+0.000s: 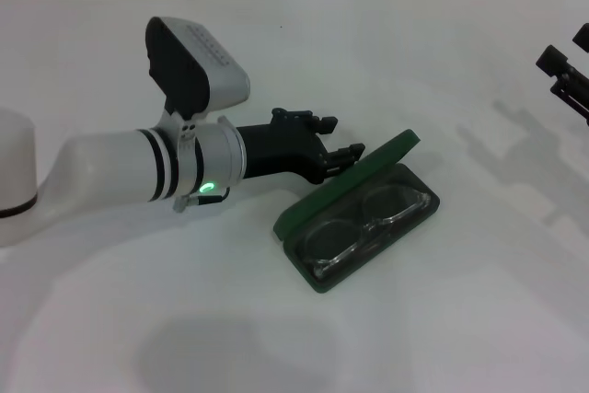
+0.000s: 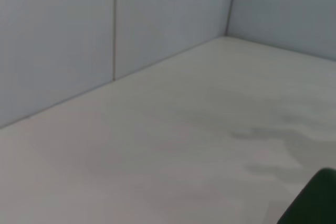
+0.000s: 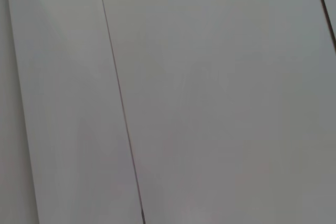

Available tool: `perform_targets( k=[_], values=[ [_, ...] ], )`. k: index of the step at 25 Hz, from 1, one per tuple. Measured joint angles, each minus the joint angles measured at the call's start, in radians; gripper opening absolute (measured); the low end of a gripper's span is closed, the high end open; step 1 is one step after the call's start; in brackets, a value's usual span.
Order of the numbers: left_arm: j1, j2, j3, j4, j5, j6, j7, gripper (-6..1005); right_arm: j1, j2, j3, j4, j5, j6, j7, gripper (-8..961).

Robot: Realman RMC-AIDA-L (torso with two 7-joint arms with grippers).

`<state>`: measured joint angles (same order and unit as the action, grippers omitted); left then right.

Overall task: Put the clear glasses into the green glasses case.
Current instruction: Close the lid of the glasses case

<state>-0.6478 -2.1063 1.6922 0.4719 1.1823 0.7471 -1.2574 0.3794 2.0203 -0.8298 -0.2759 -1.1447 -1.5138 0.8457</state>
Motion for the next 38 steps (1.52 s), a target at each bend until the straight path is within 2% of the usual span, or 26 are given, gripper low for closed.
perform_targets(
  k=[6, 9, 17, 24, 32, 35, 38],
  values=[
    [0.045, 0.006, 0.005, 0.018, -0.177, 0.032, 0.133, 579, 0.002, -0.001, 0.000, -0.003, 0.000, 0.001, 0.001, 685],
    [0.077, 0.012, -0.004, 0.052, -0.224, 0.051, 0.142, 578, 0.007, -0.002, -0.001, 0.000, 0.000, 0.001, 0.001, 685],
    [0.144, 0.018, 0.005, 0.103, -0.139, 0.118, 0.076, 578, 0.010, -0.003, -0.003, -0.005, -0.002, 0.034, 0.000, 684],
    [0.146, 0.015, 0.009, 0.097, -0.087, 0.191, 0.087, 579, 0.027, -0.005, -0.005, -0.008, -0.003, 0.059, 0.000, 683],
    [0.141, 0.011, 0.076, 0.094, -0.078, 0.168, 0.145, 580, 0.042, -0.004, -0.011, -0.009, -0.003, 0.100, -0.002, 683],
    [0.143, 0.010, 0.072, 0.093, -0.098, 0.156, 0.155, 579, 0.049, -0.006, -0.025, -0.023, -0.043, 0.093, 0.008, 683],
    [0.146, 0.012, 0.066, 0.093, -0.148, 0.155, 0.180, 578, 0.054, -0.020, -0.103, -0.098, -0.166, 0.058, 0.087, 682]
  ],
)
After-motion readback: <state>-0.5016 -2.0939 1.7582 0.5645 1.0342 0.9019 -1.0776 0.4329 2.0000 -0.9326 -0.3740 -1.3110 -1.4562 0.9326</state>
